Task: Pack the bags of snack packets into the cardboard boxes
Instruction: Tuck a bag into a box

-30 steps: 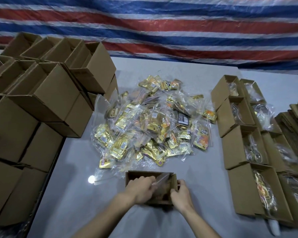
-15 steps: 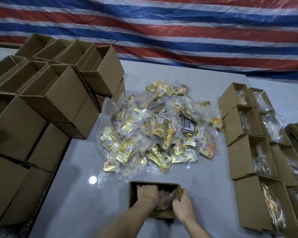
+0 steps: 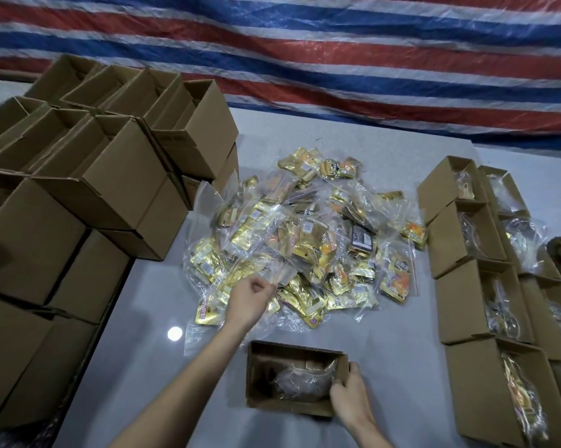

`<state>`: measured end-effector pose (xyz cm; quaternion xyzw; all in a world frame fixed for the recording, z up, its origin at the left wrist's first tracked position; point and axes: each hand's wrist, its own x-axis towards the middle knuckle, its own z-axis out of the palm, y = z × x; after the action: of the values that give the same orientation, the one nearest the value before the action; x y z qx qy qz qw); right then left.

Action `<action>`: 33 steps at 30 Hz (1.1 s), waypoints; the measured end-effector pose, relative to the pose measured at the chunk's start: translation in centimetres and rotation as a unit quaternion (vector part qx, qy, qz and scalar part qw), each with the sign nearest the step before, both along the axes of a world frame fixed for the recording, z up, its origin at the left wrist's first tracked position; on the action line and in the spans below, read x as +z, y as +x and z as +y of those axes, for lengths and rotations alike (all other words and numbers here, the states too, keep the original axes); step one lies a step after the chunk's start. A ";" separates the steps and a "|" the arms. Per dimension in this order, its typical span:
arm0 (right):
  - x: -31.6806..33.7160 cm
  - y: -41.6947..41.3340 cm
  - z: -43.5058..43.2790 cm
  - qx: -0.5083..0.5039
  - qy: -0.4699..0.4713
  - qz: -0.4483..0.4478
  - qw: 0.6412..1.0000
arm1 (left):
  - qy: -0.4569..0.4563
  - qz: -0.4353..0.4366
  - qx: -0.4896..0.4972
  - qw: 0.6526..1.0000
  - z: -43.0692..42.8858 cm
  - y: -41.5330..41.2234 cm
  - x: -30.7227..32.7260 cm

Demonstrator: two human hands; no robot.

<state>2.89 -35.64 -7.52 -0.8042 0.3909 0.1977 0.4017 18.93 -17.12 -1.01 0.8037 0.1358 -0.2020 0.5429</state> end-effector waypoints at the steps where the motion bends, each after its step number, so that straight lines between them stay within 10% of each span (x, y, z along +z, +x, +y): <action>1: 0.0 0.0 0.0 -0.001 0.003 0.001 1.000 | -0.021 0.030 0.010 0.999 -0.4 0.8 -0.6; 9: 0.2 0.6 0.4 -0.028 0.024 0.007 0.999 | -0.064 0.133 0.126 0.981 -5.8 6.8 -3.0; 13: 0.6 0.5 0.8 -0.058 0.036 0.007 0.998 | -0.226 0.194 0.266 0.917 -7.6 7.8 -3.9; 29: 0.2 0.6 -0.1 -0.035 0.056 0.050 0.997 | 0.008 0.036 0.245 0.969 1.2 5.7 -5.2; 31: 0.0 0.4 -0.2 -0.032 0.056 0.046 0.997 | 0.178 -0.088 0.177 0.964 0.9 5.1 -5.4; 33: -0.1 0.4 -0.3 -0.028 0.054 0.041 0.997 | 0.279 -0.285 -0.093 0.912 -0.6 4.4 -5.3</action>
<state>3.30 -35.90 -7.57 -0.7616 0.4180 0.2395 0.4335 23.37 -17.67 -6.35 0.9549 -0.0492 0.0320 0.2911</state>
